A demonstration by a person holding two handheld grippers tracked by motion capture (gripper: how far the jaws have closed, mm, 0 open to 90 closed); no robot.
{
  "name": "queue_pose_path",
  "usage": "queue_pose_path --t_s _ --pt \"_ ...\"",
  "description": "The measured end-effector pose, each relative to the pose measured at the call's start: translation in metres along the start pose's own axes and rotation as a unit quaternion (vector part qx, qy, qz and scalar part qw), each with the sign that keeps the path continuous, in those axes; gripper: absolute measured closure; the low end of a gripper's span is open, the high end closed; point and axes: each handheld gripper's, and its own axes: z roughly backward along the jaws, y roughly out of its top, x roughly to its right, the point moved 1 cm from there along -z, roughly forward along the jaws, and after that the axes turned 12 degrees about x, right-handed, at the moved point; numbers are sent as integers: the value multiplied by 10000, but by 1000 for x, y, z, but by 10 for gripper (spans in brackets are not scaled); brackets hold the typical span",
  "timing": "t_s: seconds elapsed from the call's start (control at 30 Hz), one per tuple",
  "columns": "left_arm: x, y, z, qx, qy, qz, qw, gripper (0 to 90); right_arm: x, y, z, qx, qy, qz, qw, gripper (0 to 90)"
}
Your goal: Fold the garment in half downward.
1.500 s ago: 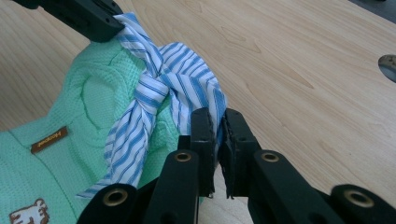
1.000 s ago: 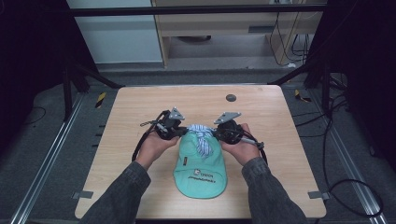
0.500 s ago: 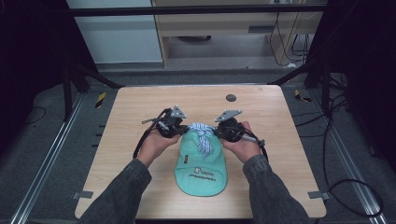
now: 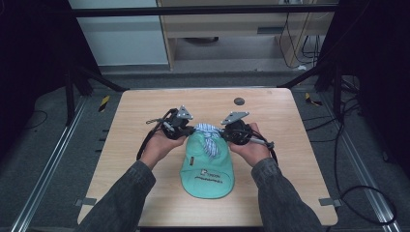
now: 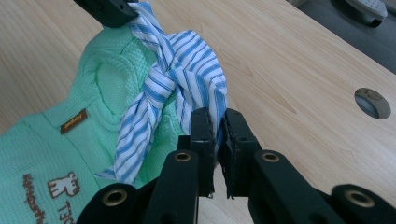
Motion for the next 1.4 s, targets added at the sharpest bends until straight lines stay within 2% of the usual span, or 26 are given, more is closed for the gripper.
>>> queue_pose_path --t_s 0.17,0.27,0.5,0.73,0.93,1.4 --pt "3 0 0 8 -19 32 10000 870 1 -1 1 -61 2 42 10000 838" --pt "5 3 1 -34 1 -99 9999 870 -1 0 4 -48 -13 117 9999 837" --pt "6 12 4 18 -17 -225 9997 870 1 2 11 -1 -44 204 9998 837" --pt "4 14 4 3 -47 -283 9996 870 6 9 13 -37 -47 298 9995 837" --pt "2 16 7 5 -11 -309 9995 870 5 18 14 -94 -46 423 9990 837" --pt "-8 29 11 14 42 -358 9993 870 7 28 13 -104 -54 371 9992 836"
